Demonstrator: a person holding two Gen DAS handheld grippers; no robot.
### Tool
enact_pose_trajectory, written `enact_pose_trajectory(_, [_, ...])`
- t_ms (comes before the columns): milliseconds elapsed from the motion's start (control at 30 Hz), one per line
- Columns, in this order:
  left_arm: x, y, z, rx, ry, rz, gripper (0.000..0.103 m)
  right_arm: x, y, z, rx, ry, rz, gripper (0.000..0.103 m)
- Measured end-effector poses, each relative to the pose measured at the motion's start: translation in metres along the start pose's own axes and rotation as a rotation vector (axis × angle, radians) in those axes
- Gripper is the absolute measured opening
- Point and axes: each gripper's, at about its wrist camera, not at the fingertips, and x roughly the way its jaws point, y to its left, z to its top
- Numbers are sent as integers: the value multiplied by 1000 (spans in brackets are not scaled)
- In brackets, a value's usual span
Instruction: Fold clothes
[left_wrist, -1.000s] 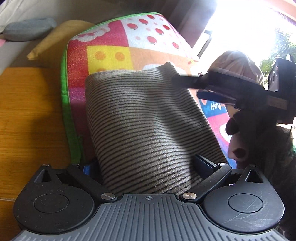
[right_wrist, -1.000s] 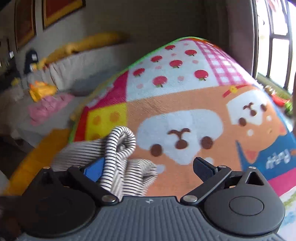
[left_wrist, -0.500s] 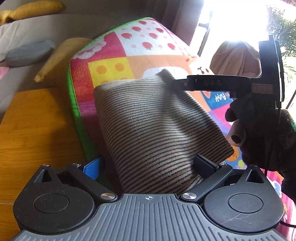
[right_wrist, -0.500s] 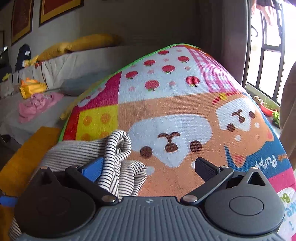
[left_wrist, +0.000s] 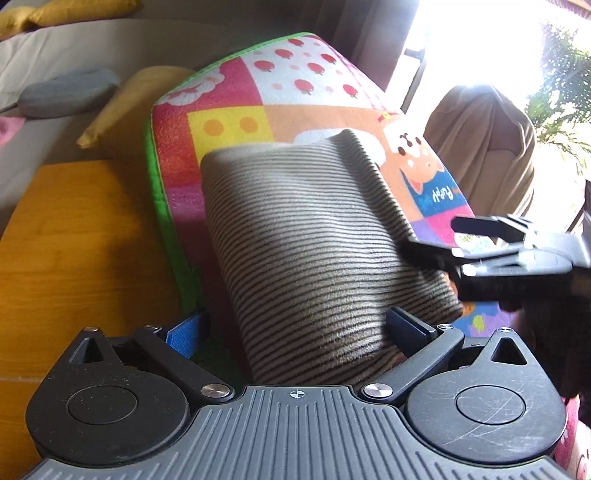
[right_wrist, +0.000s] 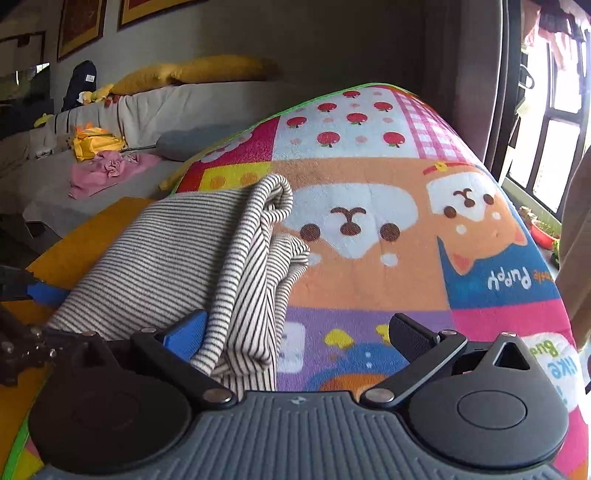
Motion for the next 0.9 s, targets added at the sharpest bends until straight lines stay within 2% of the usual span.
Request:
enact_pose_trajectory(100, [-17, -19, -8, 45, -24, 31, 103, -23, -7, -12, 19, -14, -13, 103])
enact_pose_trajectory(233, [-43, -54, -27, 116, -53, 19, 103, -50, -25, -38, 21, -21, -123, 103])
enact_pose_trajectory(367, [-45, -85, -44, 161, -36, -31, 103, -64, -57, -67, 233, 47, -106, 103])
enact_pose_trajectory(467, [-34, -98, -53, 122, -26, 4, 103, -71, -61, -87, 331, 70, -80, 103])
enact_pose_trajectory(600, [-27, -94, -69, 12, -12, 180, 103, -75, -35, -91, 256, 107, -99, 103])
enact_pose_trajectory(667, [-35, -91, -78, 2, -42, 224, 103, -72, -14, -91, 155, 128, -111, 103])
enact_pose_trajectory(767, [-43, -85, -89, -15, -41, 323, 103, -73, 18, -89, 12, 119, -86, 103])
enact_pose_trajectory(833, [-48, -82, -93, -29, -45, 374, 103, -73, 34, -89, -42, 108, -68, 103])
enact_pose_trajectory(900, [-51, -78, -94, -44, -53, 385, 103, -74, 41, -88, -70, 97, -78, 103])
